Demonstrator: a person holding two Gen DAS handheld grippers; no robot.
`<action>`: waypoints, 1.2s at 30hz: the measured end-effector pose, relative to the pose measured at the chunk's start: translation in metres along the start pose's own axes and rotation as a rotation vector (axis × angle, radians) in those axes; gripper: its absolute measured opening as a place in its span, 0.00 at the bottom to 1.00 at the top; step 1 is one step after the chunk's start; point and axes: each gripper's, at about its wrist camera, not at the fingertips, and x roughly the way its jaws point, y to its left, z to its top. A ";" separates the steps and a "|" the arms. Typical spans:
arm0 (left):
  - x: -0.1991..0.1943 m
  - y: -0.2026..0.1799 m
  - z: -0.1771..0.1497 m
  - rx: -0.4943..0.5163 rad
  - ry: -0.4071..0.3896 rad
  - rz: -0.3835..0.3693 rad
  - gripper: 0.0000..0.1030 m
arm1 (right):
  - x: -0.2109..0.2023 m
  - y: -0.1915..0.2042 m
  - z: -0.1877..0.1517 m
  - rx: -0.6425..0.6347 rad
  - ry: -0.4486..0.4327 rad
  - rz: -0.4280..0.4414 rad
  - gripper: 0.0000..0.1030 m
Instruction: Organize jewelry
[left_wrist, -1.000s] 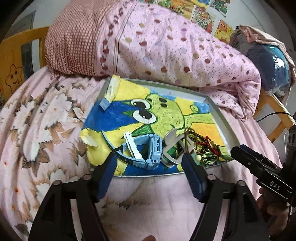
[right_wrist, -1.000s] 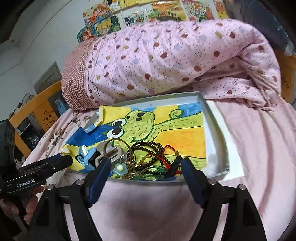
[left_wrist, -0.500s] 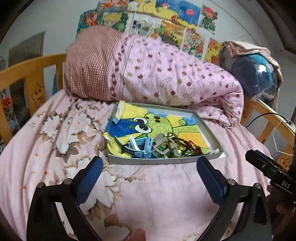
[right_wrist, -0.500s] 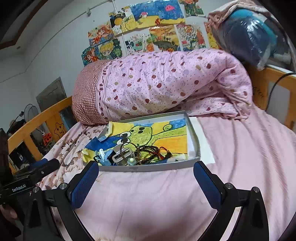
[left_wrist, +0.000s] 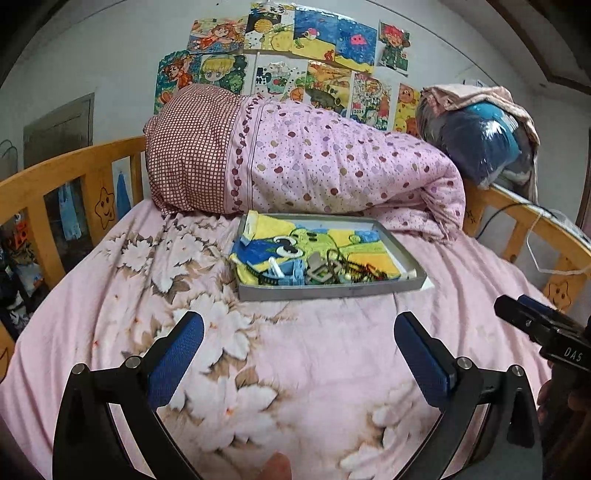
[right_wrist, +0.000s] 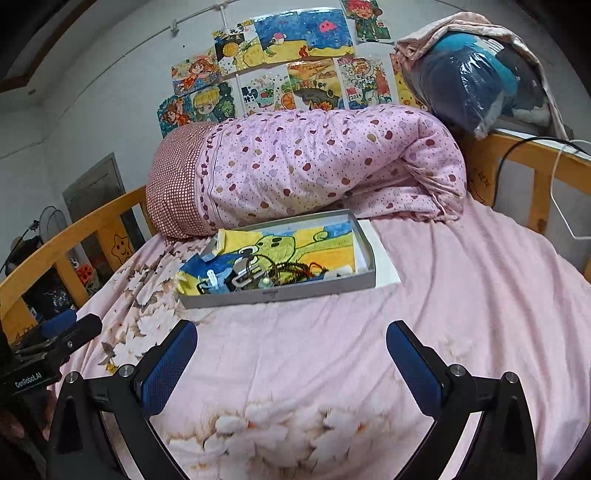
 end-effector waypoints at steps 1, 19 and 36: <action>-0.002 0.000 -0.004 0.002 0.003 0.001 0.98 | -0.002 0.001 -0.003 0.002 0.000 -0.002 1.00; 0.000 0.006 -0.028 -0.024 0.044 0.012 0.98 | 0.003 0.004 -0.020 -0.053 -0.016 -0.028 1.00; 0.000 0.004 -0.029 -0.016 0.047 0.008 0.98 | 0.003 0.001 -0.021 -0.053 -0.017 -0.029 1.00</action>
